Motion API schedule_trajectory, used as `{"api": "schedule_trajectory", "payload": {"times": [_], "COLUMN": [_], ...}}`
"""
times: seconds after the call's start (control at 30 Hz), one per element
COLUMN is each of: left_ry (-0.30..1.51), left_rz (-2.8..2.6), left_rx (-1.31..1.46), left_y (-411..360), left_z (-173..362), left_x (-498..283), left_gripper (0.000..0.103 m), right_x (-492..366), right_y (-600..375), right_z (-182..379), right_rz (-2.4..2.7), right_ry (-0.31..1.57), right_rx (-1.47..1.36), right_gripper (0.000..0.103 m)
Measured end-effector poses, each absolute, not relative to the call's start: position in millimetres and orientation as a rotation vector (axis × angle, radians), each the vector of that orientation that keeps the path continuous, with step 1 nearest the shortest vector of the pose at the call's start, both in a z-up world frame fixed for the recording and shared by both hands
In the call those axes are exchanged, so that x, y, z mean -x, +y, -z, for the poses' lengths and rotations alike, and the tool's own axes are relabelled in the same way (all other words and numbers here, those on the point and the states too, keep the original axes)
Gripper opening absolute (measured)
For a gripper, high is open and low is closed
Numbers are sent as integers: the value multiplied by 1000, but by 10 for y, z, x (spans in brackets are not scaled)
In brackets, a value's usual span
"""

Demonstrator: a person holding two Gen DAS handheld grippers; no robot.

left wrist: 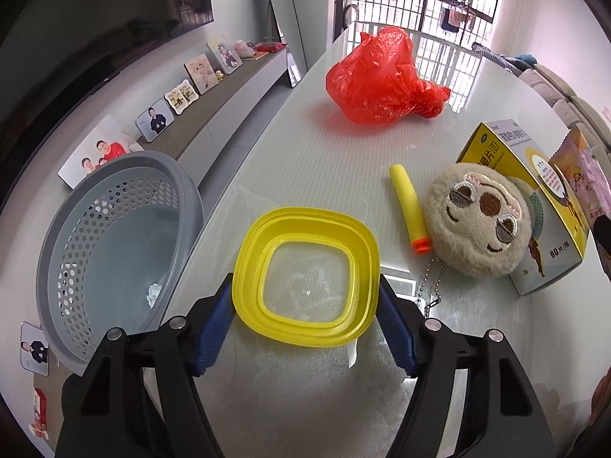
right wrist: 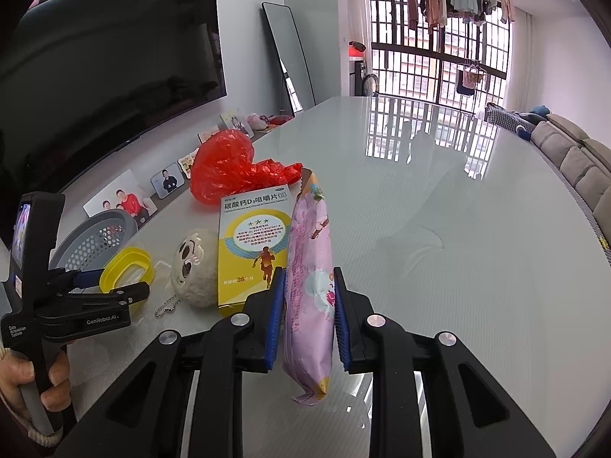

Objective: Collect trash
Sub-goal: 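Grasp the yellow square lid rim with the left tool while the right tool holds the packet, then carry the lid and pink packet over the wastebasket and release both inside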

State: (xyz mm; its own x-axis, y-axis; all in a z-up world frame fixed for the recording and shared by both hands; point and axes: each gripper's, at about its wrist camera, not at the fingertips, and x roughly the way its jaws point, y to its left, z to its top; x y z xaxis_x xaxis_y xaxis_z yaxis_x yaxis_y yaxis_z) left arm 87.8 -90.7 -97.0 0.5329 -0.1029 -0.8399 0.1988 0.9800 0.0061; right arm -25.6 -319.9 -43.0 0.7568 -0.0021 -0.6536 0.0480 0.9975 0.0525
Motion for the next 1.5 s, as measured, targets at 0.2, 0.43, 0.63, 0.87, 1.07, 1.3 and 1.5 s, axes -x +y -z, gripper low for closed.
{"api": "schedule_trajectory", "payload": {"times": [0.2, 0.43, 0.63, 0.87, 1.07, 1.3, 1.5], "left_ry": [974, 917, 888, 851, 843, 854, 876], "left_rz": [174, 177, 156, 94, 37, -12, -32], "left_rx": [-108, -114, -100, -94, -63, -12, 20], "left_y": [-836, -766, -549, -104, 322, 750, 1051], "left_z": [857, 639, 520, 425, 431, 510, 623], "left_x": [-773, -589, -497, -455, -485, -574, -697], "left_gripper": [68, 68, 68, 68, 68, 68, 68], "right_x": [295, 395, 387, 237, 9, -248, -463], "right_y": [-3146, -2975, -2641, -2141, -1651, -1095, -761], "right_z": [392, 230, 151, 118, 172, 284, 411], "right_rz": [27, -9, -62, -129, -185, -248, -295], "right_ry": [702, 682, 686, 704, 729, 761, 797], "right_rx": [-59, -69, -47, -18, 25, 76, 102], "right_gripper": [23, 23, 23, 23, 23, 23, 23]}}
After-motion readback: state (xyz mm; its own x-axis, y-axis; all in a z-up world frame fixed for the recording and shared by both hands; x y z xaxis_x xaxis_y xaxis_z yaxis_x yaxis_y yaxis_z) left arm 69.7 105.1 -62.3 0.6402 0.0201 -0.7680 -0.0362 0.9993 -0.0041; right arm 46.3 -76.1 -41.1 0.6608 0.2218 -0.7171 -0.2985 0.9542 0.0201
